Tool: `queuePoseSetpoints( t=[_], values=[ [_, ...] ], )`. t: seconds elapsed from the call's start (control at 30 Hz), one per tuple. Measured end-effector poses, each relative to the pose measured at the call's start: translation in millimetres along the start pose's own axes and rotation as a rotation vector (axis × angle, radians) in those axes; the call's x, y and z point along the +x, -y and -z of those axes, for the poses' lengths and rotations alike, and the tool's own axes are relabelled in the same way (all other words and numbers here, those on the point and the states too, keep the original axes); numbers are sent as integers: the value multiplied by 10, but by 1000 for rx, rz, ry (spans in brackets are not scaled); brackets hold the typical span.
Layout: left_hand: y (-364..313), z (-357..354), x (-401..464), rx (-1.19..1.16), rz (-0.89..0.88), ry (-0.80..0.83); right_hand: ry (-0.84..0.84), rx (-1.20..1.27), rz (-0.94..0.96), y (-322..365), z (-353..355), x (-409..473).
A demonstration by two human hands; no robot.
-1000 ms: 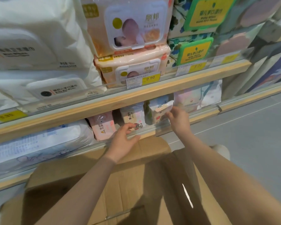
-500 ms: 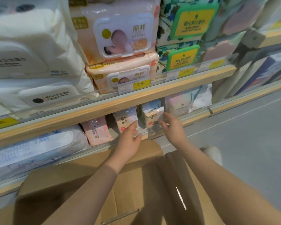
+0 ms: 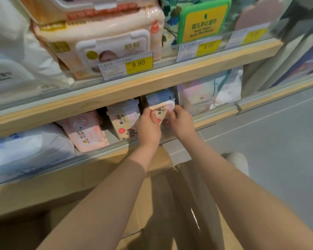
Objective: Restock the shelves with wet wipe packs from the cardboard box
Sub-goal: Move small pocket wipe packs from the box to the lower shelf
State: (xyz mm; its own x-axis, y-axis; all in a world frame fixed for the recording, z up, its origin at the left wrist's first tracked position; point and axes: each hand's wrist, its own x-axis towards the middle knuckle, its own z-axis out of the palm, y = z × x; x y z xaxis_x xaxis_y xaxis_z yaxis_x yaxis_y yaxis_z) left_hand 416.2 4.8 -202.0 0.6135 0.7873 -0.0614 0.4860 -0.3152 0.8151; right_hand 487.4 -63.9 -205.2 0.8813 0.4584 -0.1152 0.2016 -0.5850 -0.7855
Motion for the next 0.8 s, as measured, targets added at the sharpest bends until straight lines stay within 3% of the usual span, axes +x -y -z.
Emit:
queuePoseSetpoints(
  t=[0.4, 0.57, 0.8],
  values=[
    [-69, -102, -30, 53, 76, -42, 174, 127, -47, 12, 23, 72],
    [27, -152, 11, -18, 86, -57, 120, 162, 36, -1, -40, 51],
    [-63, -142, 169, -121, 273, 91, 189, 352, -105, 22, -26, 106]
  ],
)
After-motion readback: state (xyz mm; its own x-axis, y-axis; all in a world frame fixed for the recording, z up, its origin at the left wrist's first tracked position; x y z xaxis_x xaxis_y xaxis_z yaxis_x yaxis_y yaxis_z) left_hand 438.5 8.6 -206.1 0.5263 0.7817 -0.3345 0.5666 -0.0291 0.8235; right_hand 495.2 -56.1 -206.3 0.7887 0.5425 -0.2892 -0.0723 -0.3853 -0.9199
